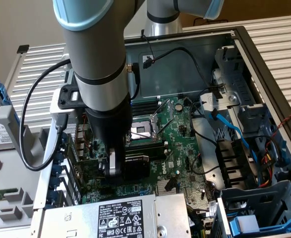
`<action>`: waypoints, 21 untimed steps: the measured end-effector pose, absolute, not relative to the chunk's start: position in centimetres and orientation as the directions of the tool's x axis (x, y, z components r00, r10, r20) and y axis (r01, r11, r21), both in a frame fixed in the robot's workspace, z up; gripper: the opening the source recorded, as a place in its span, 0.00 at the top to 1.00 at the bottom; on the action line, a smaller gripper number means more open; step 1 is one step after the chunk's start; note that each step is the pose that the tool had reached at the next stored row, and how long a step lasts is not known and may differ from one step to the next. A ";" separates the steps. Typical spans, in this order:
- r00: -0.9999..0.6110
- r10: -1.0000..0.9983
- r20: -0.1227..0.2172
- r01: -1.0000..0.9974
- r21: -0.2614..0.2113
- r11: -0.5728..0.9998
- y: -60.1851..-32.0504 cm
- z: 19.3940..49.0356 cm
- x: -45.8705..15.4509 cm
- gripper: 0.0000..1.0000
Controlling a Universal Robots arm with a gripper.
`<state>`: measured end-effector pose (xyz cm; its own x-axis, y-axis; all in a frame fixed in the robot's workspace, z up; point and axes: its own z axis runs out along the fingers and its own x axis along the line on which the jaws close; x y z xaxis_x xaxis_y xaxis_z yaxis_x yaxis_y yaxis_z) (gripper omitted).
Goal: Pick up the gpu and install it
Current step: 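Insert the gpu into the slot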
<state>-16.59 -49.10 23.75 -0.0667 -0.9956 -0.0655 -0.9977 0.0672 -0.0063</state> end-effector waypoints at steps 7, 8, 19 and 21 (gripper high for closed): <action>-0.067 -0.996 -0.065 -0.998 -0.006 0.067 -49.1 25.3 -16.6 0.50; -0.067 -0.996 -0.066 -0.998 -0.006 0.067 -49.1 25.5 -16.6 0.50; -0.067 -0.996 -0.066 -0.998 -0.006 0.067 -49.1 27.3 -16.6 0.42; -0.067 -0.996 -0.066 -0.998 -0.006 0.067 -49.1 27.6 -16.6 0.42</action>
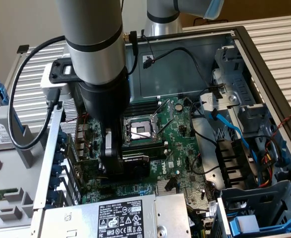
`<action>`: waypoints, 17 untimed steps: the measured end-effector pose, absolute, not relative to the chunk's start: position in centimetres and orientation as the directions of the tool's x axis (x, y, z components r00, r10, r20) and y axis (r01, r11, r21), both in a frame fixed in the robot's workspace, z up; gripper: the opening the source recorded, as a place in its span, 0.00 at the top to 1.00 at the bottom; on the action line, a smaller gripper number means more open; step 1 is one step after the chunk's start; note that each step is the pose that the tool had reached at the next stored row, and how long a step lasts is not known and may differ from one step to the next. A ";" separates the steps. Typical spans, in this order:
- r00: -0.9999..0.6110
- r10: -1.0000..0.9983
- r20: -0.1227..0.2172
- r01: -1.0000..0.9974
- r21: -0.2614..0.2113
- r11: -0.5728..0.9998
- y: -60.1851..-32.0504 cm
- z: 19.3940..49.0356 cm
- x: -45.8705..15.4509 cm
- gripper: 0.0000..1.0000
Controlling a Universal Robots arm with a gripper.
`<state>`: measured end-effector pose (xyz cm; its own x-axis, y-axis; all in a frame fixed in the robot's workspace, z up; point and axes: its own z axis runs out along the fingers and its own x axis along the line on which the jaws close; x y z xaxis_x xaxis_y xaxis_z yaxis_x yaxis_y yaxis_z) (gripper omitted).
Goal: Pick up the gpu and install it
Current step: 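Insert the gpu into the slot, then press down on the gpu until it lock into place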
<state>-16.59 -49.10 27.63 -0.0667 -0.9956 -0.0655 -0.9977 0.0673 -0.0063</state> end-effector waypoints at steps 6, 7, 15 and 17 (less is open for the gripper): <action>-0.067 -0.996 -0.066 -0.998 -0.006 0.067 -49.1 28.2 -16.6 0.42; -0.067 -0.996 -0.066 -0.998 -0.006 0.067 -49.1 28.2 -16.6 0.42; -0.067 -0.996 -0.066 -0.998 -0.006 0.067 -49.1 28.2 -16.6 0.42; -0.067 -0.996 -0.066 -0.998 -0.006 0.067 -49.1 28.2 -16.6 0.42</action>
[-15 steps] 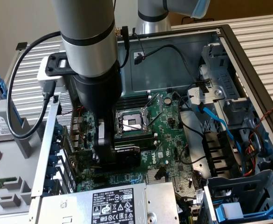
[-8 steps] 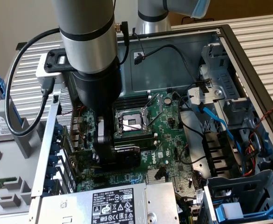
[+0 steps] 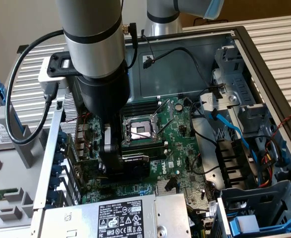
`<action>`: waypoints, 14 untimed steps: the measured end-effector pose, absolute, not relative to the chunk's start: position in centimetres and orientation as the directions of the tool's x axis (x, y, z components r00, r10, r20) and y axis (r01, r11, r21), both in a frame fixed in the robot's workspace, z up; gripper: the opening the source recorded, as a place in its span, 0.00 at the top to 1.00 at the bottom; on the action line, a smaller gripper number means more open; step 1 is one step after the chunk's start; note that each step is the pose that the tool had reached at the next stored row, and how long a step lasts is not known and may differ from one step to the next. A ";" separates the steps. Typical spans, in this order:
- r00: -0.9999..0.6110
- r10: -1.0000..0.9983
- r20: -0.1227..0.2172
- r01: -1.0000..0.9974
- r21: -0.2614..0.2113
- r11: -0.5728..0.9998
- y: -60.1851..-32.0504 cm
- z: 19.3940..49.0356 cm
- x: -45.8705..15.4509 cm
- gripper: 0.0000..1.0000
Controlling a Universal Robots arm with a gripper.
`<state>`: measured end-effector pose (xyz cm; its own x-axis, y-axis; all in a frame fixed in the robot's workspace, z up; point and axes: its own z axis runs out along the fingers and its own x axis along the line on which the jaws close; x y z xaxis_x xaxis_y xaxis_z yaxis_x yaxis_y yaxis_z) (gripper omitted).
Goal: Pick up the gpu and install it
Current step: 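Press down on the gpu until it lock into place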
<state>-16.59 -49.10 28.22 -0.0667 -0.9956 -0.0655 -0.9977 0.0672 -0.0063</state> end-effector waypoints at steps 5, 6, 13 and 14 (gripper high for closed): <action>-0.067 -0.996 -0.066 -0.998 -0.006 0.067 -49.1 28.2 -16.6 0.50; -0.067 -0.996 -0.065 -0.998 -0.006 0.067 -49.1 28.2 -16.6 0.57; -0.067 -0.996 -0.065 -0.998 -0.006 0.067 -49.1 28.3 -16.6 0.86; -0.067 -0.996 -0.065 -0.998 -0.006 0.067 -49.1 28.4 -16.6 0.86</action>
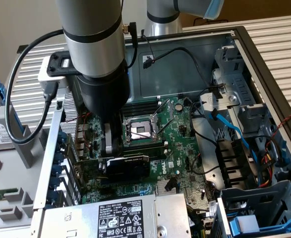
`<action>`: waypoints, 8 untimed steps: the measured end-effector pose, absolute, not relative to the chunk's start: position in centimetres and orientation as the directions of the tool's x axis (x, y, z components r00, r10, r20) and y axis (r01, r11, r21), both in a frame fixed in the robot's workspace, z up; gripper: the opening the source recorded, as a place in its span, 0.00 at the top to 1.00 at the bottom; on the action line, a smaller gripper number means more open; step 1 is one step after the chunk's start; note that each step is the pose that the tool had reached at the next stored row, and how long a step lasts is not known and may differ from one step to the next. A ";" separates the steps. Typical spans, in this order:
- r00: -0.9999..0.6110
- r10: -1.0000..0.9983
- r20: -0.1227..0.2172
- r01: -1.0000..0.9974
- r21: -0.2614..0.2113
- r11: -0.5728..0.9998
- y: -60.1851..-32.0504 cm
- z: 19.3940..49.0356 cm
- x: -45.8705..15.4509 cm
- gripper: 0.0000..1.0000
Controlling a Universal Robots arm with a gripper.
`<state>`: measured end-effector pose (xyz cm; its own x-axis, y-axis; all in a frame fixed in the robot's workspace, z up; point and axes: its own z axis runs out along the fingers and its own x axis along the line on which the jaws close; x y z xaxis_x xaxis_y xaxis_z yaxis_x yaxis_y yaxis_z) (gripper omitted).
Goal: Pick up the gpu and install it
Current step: 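Press down on the gpu until it lock into place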
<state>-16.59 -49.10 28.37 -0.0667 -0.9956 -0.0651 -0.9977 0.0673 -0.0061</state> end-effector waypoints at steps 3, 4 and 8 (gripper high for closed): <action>-0.067 -0.996 -0.066 -0.998 -0.006 0.067 -49.1 28.4 -16.6 0.89; -0.067 -0.996 -0.066 -0.998 -0.006 0.067 -49.1 28.4 -16.6 0.89; -0.067 -0.996 -0.066 -0.998 -0.006 0.067 -49.1 28.4 -16.6 0.89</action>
